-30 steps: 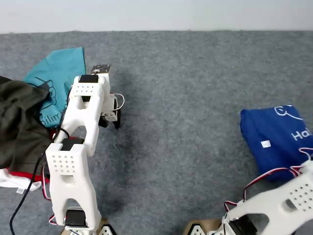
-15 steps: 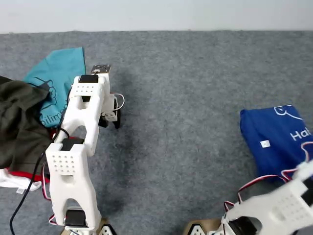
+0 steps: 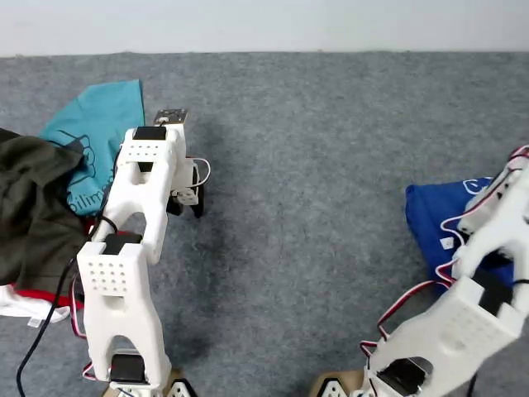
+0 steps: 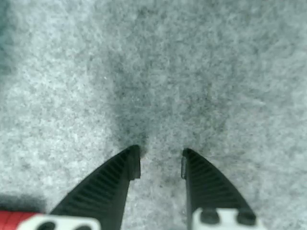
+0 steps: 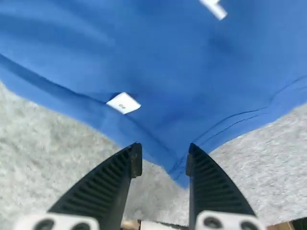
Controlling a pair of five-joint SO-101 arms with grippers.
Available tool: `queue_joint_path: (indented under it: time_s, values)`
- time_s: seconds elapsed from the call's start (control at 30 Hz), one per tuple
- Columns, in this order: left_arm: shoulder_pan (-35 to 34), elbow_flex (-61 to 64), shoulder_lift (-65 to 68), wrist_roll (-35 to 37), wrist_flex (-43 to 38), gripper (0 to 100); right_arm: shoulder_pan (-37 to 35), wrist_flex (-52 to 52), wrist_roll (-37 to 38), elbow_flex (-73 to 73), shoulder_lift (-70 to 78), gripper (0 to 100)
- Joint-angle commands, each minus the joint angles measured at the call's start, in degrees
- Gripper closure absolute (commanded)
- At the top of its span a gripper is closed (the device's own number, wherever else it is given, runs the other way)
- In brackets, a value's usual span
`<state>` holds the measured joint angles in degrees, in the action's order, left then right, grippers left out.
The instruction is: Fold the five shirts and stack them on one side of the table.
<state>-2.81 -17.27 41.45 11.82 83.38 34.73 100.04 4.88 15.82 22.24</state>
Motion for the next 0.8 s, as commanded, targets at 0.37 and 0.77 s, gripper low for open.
queue_joint_path:
  time_s: [0.37, 0.77]
  values:
    - [-2.4, 0.0, 0.4, 0.6, -2.1, 87, -6.0, -7.7, 4.1, -17.1, -0.9, 92.0]
    - [-2.4, 0.0, 0.4, 0.6, -2.1, 87, -5.7, -3.1, 6.2, -17.0, -18.4, 83.5]
